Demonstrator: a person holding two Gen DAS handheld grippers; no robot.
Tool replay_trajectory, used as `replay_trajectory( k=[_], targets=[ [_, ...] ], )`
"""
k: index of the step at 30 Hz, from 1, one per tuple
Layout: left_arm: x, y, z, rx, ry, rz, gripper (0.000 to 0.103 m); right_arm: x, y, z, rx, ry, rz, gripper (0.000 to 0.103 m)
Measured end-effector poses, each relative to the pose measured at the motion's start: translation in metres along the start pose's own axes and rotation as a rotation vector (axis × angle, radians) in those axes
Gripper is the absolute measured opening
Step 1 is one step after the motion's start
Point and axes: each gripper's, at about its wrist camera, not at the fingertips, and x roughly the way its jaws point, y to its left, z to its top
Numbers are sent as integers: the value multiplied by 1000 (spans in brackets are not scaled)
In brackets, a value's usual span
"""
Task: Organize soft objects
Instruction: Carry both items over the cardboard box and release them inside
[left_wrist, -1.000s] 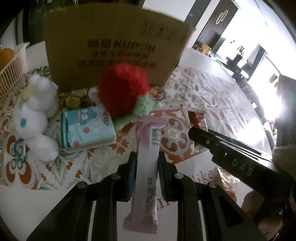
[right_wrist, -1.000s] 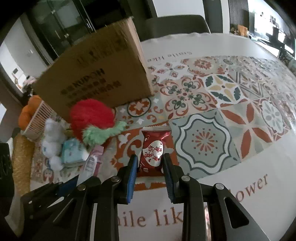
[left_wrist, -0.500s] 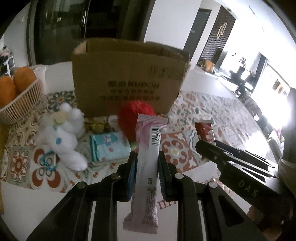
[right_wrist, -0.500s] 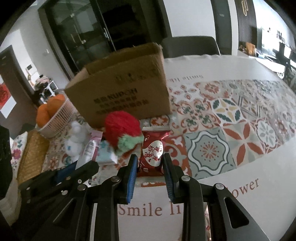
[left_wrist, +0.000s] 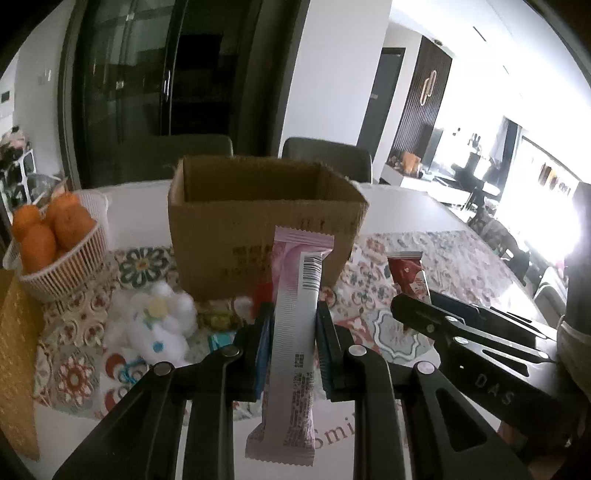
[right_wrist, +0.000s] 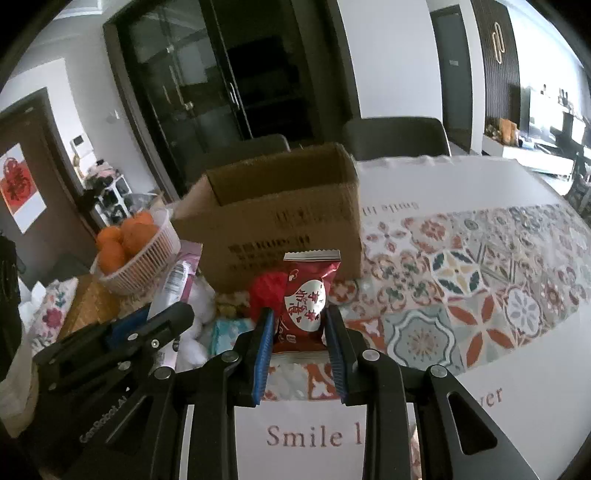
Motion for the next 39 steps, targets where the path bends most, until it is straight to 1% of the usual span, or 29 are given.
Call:
replay_trajectory(
  k=[8, 17, 25, 30, 39],
  targets=[
    [-9, 3, 27, 22, -57, 10, 23, -7, 11, 25, -14, -51, 27, 29],
    [-6, 3, 60, 89, -75, 40, 23, -5, 24, 58, -55, -78, 31, 29],
    [1, 6, 90, 115, -70, 40, 23, 8, 31, 89, -83, -68, 41, 29],
    [8, 6, 108, 130, -62, 62, 23, 18, 32, 108, -86, -53, 43, 29],
    [33, 9, 137, 161, -26, 69, 23, 42, 31, 140, -101, -10, 46, 29]
  ],
)
